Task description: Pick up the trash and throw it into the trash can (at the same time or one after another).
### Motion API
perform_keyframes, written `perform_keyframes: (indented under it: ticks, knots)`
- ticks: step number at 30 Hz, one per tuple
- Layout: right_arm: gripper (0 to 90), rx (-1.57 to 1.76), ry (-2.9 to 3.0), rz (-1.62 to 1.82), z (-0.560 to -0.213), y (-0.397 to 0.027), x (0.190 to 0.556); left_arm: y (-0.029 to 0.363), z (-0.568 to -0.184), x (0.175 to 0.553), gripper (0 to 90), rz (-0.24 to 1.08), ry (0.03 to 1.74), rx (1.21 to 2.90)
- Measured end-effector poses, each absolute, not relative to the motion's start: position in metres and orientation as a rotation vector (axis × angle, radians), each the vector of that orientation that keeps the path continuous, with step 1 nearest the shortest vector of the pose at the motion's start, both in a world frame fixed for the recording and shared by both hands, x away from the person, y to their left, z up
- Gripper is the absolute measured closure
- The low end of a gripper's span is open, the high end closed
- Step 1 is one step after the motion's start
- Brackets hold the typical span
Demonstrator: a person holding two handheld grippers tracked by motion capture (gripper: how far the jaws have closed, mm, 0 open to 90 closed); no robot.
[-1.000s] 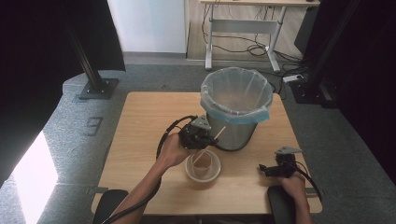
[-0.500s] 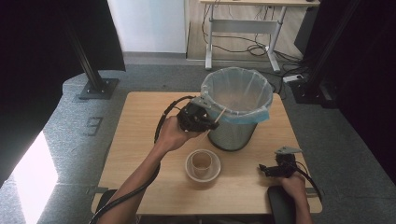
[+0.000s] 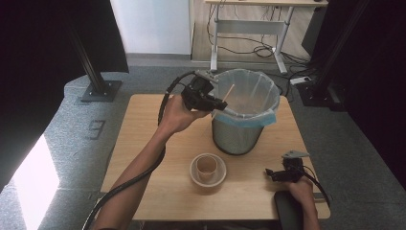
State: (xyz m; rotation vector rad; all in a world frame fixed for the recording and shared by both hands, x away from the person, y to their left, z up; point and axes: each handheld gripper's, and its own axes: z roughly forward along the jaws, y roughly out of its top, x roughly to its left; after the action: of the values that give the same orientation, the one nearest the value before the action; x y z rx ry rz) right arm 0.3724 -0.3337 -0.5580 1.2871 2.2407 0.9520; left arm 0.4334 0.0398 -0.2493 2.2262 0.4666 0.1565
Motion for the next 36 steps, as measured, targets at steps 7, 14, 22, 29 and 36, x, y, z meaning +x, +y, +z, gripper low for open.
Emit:
perform_keyframes:
  ticks: [7, 14, 22, 29, 36]
  knots:
    - [0.0, 1.287, 2.239, 0.954, -0.558, -0.334, 0.373, 0.03, -0.223, 0.444, 85.7, 0.163, 0.47, 2.226]
    - [0.0, 1.287, 2.239, 0.953, -0.558, -0.334, 0.372, 0.016, -0.2, 0.454, 85.6, 0.19, 0.472, 2.232]
    - [0.0, 1.282, 2.243, 0.957, -0.558, -0.334, 0.373, -0.004, -0.181, 0.468, 85.7, 0.226, 0.465, 2.228]
    - [0.0, 1.278, 2.247, 0.958, -0.558, -0.334, 0.373, -0.018, -0.172, 0.483, 85.7, 0.257, 0.474, 2.199]
    - [0.0, 1.274, 2.249, 0.959, -0.558, -0.334, 0.373, -0.031, -0.176, 0.502, 85.7, 0.281, 0.502, 2.17]
